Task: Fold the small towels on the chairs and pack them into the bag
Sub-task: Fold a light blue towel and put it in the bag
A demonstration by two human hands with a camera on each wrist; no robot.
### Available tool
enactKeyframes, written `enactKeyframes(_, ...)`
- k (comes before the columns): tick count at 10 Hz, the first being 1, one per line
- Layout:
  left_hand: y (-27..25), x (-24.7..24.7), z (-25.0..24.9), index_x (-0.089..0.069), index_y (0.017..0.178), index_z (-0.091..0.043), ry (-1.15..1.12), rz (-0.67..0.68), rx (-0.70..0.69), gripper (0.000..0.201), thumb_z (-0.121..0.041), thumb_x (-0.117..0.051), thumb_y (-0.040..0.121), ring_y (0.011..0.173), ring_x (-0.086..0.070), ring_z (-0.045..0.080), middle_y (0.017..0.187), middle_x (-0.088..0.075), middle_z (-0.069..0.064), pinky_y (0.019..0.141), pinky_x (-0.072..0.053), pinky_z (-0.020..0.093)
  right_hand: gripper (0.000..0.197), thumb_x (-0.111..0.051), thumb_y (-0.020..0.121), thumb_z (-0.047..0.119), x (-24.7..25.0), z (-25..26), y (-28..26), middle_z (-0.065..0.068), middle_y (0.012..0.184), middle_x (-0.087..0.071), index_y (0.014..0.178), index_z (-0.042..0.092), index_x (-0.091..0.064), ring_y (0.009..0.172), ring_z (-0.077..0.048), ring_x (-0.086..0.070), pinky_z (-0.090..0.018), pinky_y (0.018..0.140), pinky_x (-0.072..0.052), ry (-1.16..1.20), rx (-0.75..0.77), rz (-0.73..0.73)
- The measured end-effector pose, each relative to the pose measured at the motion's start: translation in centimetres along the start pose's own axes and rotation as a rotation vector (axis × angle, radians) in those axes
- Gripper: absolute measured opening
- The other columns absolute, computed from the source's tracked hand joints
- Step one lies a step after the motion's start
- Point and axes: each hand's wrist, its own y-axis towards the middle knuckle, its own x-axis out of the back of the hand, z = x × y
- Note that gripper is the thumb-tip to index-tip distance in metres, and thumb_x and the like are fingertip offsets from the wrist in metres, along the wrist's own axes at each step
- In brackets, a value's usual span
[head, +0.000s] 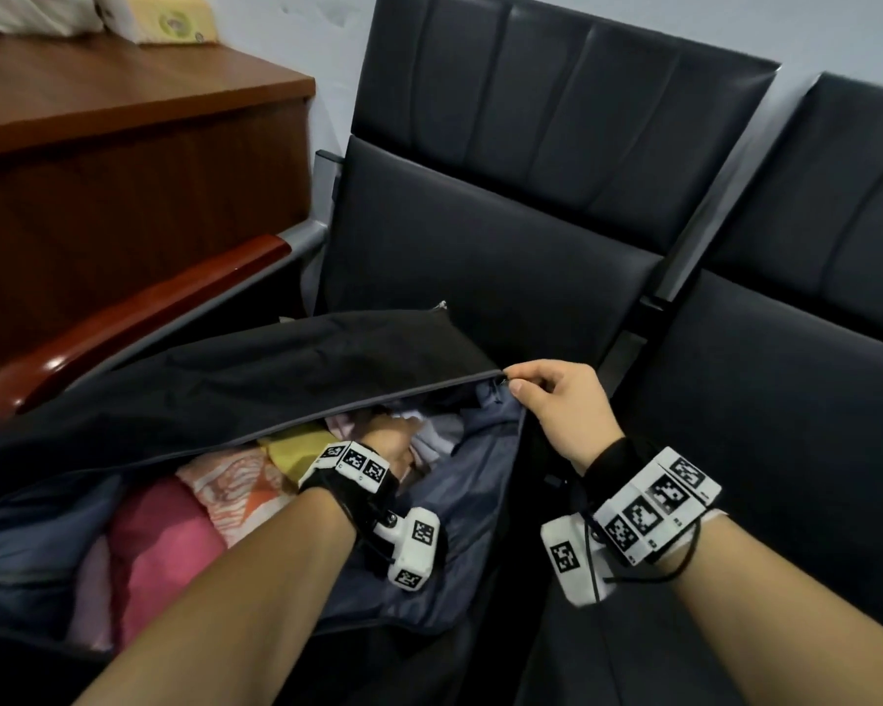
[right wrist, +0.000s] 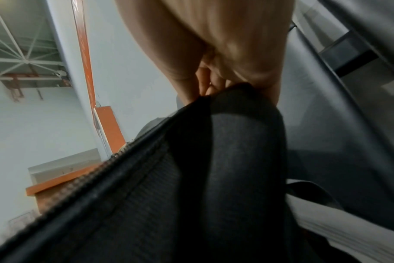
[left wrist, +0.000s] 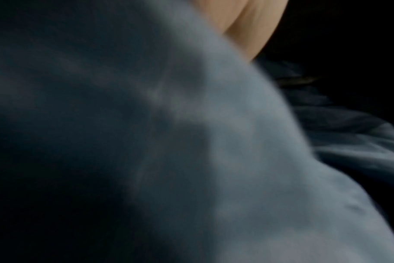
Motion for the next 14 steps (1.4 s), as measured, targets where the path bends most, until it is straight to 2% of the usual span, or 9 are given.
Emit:
enactKeyframes(1, -1.3, 0.0, -0.6, -0.058, 0.089, -0.015, 0.015, 0.045, 0.042, 0.011, -0.007, -0.055, 0.096, 0.078, -0.06, 0.024, 0.085, -0.057, 0.005, 0.08, -0.055, 0.04, 0.016, -0.069, 0.089, 0.01, 0.6, -0.5, -0.8, 0.013, 0.085, -0.07, 0.099, 0.021, -0.076, 0.083, -0.004, -0.064, -0.028, 0.085, -0.05, -0.019, -0.033, 0.04)
enactKeyframes(2, -4.5, 0.2, -2.2, -0.06, 0.088, -0.006, 0.039, 0.041, 0.024, 0.01, -0.004, -0.052, 0.095, 0.062, -0.062, 0.02, 0.074, -0.059, 0.009, 0.06, -0.057, 0.029, 0.026, -0.068, 0.089, 0.008, 1.3, 0.3, -2.2, 0.003, 0.107, -0.073, 0.114, 0.014, -0.072, 0.105, -0.012, -0.066, -0.036, 0.102, -0.049, -0.007, -0.082, 0.1)
enactKeyframes(3, -9.2, -0.3, -3.8, -0.055, 0.076, -0.001, 0.129, 0.016, -0.038, 0.015, -0.001, -0.05, 0.09, 0.034, -0.05, 0.016, 0.05, -0.058, 0.009, 0.04, -0.036, 0.016, 0.032, -0.069, 0.089, 0.008, 2.7, 1.8, -4.4, -0.004, 0.118, -0.07, 0.12, 0.012, -0.069, 0.114, -0.016, -0.064, -0.039, 0.107, -0.046, 0.009, -0.108, 0.134)
enactKeyframes(4, -13.7, -1.8, -5.1, -0.056, 0.075, -0.012, 0.25, -0.038, -0.246, 0.016, 0.0, -0.057, 0.084, 0.062, -0.05, 0.021, 0.066, -0.053, 0.006, 0.052, -0.037, 0.025, 0.031, -0.069, 0.089, 0.01, 5.7, 2.9, -7.4, -0.003, 0.118, -0.07, 0.12, 0.015, -0.069, 0.111, -0.014, -0.064, -0.035, 0.104, -0.048, 0.001, -0.131, 0.123)
enactKeyframes(5, -18.3, -4.6, -5.9, -0.068, 0.099, -0.014, 0.334, -0.092, -0.454, 0.02, -0.004, -0.062, 0.083, 0.103, -0.064, 0.028, 0.102, -0.069, 0.008, 0.092, -0.054, 0.038, 0.029, -0.07, 0.088, 0.013, 10.0, 3.1, -11.5, 0.0, 0.115, -0.069, 0.117, 0.019, -0.069, 0.108, -0.012, -0.064, -0.032, 0.1, -0.049, -0.003, -0.149, 0.067)
enactKeyframes(6, -23.0, -9.5, -5.1, -0.067, 0.093, -0.023, 0.486, -0.008, -0.572, 0.02, -0.008, -0.064, 0.08, 0.099, -0.067, 0.025, 0.09, -0.067, -0.002, 0.09, -0.054, 0.037, 0.029, -0.07, 0.088, 0.016, 15.6, 1.8, -16.3, 0.002, 0.112, -0.068, 0.117, 0.021, -0.068, 0.105, -0.01, -0.064, -0.029, 0.093, -0.051, -0.02, -0.19, -0.007)
enactKeyframes(7, -27.2, -16.5, -2.3, -0.067, 0.087, -0.027, 0.635, 0.175, -0.605, 0.018, -0.01, -0.064, 0.082, 0.088, -0.065, 0.019, 0.094, -0.067, -0.001, 0.077, -0.053, 0.03, 0.03, -0.069, 0.09, 0.02, 22.1, -1.0, -22.0, 0.004, 0.111, -0.066, 0.12, 0.023, -0.066, 0.104, -0.01, -0.062, -0.025, 0.087, -0.049, -0.034, -0.261, -0.095)
enactKeyframes(11, -37.5, -45.5, 18.2, -0.071, 0.098, -0.016, 0.895, 0.573, -0.536, 0.021, -0.003, -0.063, 0.084, 0.098, -0.063, 0.02, 0.097, -0.064, 0.0, 0.091, -0.052, 0.032, 0.04, -0.062, 0.088, 0.009, 43.1, -20.5, -46.4, -0.005, 0.124, -0.063, 0.128, 0.014, -0.06, 0.104, -0.021, -0.062, -0.026, 0.088, -0.043, -0.1, -0.648, -0.496)
enactKeyframes(14, -36.9, -55.1, 27.2, -0.071, 0.112, -0.008, 0.982, 0.756, -0.476, 0.035, 0.005, -0.059, 0.083, 0.092, -0.063, 0.017, 0.108, -0.07, 0.009, 0.087, -0.049, 0.024, 0.048, -0.051, 0.091, -0.005, 46.5, -31.9, -47.7, -0.01, 0.149, -0.047, 0.137, 0.009, -0.056, 0.138, -0.026, -0.042, -0.028, 0.113, -0.028, -0.3, -0.646, -0.33)
